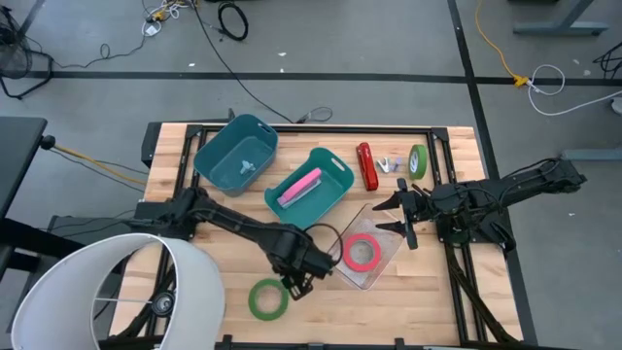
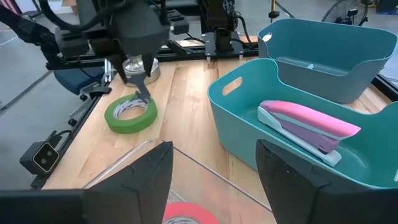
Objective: Pick and place Stapler, Stapler remover, tape
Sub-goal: Put the black staple remover into the blue bin
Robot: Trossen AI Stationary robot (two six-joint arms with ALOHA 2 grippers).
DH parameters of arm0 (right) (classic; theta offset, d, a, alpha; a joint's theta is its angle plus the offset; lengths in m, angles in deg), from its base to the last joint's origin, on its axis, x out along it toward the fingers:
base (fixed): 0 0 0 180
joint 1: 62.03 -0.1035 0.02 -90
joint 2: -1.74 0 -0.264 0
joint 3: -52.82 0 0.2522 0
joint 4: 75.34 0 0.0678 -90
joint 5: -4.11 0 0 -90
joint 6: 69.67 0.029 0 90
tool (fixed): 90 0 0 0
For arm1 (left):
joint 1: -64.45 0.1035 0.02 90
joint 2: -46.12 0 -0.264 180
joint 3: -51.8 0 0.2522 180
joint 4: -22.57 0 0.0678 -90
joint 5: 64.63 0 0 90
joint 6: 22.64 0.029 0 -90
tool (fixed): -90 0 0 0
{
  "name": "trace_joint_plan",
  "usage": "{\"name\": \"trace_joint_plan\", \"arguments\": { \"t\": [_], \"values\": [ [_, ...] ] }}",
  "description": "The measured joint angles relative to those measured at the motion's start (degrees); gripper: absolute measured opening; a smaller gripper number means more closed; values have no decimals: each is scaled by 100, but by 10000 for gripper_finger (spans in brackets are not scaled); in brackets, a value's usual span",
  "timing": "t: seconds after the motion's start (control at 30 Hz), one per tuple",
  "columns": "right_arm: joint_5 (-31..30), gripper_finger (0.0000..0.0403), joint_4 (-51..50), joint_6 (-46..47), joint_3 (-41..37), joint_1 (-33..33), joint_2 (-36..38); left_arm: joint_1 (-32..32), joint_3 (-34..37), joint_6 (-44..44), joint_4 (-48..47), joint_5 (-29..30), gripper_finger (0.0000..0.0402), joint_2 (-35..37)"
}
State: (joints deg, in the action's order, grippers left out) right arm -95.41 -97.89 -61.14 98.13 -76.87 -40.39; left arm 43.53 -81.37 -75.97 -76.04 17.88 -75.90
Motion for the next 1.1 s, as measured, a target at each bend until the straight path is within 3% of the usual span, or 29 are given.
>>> {"name": "trace_joint_plan", "arguments": {
  "t": [0.2,0.77,1.1],
  "values": [
    [2,231,4,0,0,0,0,396,-268,213,-525,328,183,0],
    [-1,231,70,-2,0,-2,-2,1546,-269,1105,-518,684,182,468],
    [2,231,70,-2,0,1,-2,2583,-268,1673,-515,1288,181,946]
  ]
}}
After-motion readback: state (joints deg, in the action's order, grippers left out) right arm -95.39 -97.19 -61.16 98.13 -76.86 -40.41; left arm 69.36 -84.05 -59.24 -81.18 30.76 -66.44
